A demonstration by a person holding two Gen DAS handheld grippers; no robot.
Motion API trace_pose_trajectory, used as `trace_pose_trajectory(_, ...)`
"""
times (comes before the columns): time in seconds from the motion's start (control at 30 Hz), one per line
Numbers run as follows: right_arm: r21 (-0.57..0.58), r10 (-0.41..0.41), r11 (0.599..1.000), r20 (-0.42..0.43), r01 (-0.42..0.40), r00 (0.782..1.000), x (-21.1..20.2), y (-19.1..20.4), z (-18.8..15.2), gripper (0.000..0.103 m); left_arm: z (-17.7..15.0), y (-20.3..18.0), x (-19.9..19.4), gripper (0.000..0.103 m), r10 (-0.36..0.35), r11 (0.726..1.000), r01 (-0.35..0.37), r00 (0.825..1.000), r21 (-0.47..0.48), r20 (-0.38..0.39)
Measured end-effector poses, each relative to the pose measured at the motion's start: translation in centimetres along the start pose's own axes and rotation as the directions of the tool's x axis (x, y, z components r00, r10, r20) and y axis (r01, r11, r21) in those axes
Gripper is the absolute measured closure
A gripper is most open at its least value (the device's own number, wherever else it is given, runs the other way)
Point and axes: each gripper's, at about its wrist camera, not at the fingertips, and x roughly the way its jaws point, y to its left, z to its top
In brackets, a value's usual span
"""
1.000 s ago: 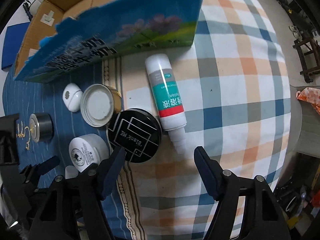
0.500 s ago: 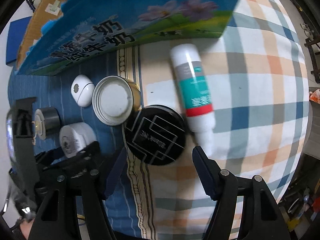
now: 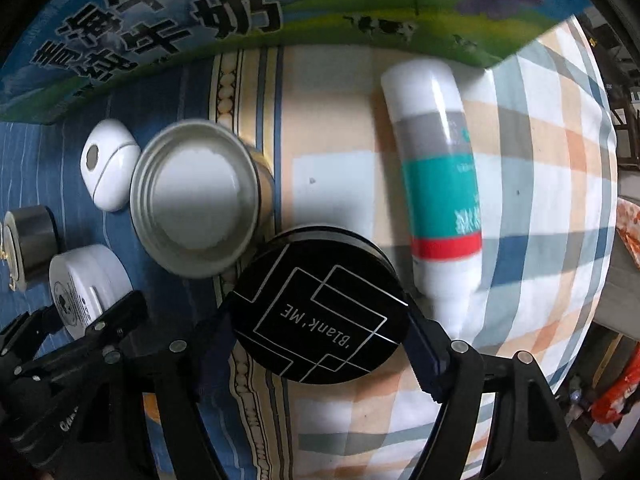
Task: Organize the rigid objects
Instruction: 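Grasp the white cream jar with the left tool while the right tool grasps the black Blank.ME tin, then lift the white jar with the left tool while the right tool lifts the black tin toward the box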
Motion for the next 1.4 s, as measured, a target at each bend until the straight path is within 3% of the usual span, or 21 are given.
trace_pose_trajectory(0.23, -0.008, 0.022, 1.0, -0.078, -0.022, 0.997, 1.3, 0.1, -5.0, 0.025, -3.1, 1.0, 0.2, 0.037, -0.001, 0.999, 0.002, 1.0, 0.048, -0.029)
trace_pose_trajectory(0.33, -0.007, 0.036, 0.999, -0.058, -0.036, 0.998, 2.0, 0.1, -5.8, 0.025, -3.3, 1.5, 0.8, 0.037, 0.004, 0.999, -0.003, 1.0, 0.049, -0.022)
trace_pose_trajectory(0.47, 0.0, 0.06, 0.998, -0.032, -0.06, 0.998, 2.2, 0.3, -5.9, 0.009, -2.7, 2.3, 0.7, 0.033, -0.016, 0.999, 0.018, 0.999, 0.038, -0.039)
trace_pose_trajectory(0.53, -0.032, 0.002, 0.999, -0.054, -0.004, 0.999, 2.8, 0.2, -6.4, 0.0, -1.4, 2.2, 0.9, 0.029, -0.039, 0.999, 0.041, 0.998, 0.032, -0.055)
trace_pose_trajectory(0.67, -0.034, -0.025, 0.999, -0.037, 0.024, 0.999, 2.9, 0.7, -7.9, 0.0, 0.1, 2.5, 0.7, 0.024, -0.086, 0.996, 0.087, 0.993, 0.01, -0.075)
trace_pose_trajectory(0.83, 0.089, 0.009, 0.996, -0.057, -0.004, 0.998, 2.9, 0.1, -7.4, 0.0, 1.8, 5.0, 0.9, 0.022, -0.137, 0.99, 0.134, 0.986, -0.035, -0.097)
trace_pose_trajectory(0.97, 0.124, 0.005, 0.992, -0.052, 0.001, 0.999, 2.9, -0.1, -6.9, 0.0, 2.6, 5.9, 0.5, 0.023, -0.106, 0.994, 0.107, 0.989, 0.002, -0.104)
trace_pose_trajectory(1.07, 0.162, 0.015, 0.987, -0.045, -0.008, 0.999, 2.0, -0.2, -7.9, 0.003, 2.6, 5.6, 0.0, 0.036, -0.033, 0.998, 0.037, 0.996, 0.053, -0.077)
trace_pose_trajectory(1.13, 0.177, 0.019, 0.984, -0.041, -0.012, 0.999, 1.8, -0.1, -8.4, 0.008, 2.7, 6.0, -0.1, 0.036, -0.022, 0.997, 0.026, 0.998, 0.075, -0.053)
trace_pose_trajectory(1.23, 0.199, 0.022, 0.98, -0.027, -0.016, 0.999, 0.3, -0.2, -8.9, 0.026, 2.8, 6.9, -0.1, 0.036, -0.027, 0.995, 0.03, 0.999, 0.091, -0.034)
trace_pose_trajectory(1.4, 0.218, 0.019, 0.976, -0.031, -0.012, 0.999, -0.7, 1.8, -9.0, 0.026, 1.9, 7.6, -0.3, 0.036, -0.024, 0.993, 0.025, 1.0, 0.111, -0.012)
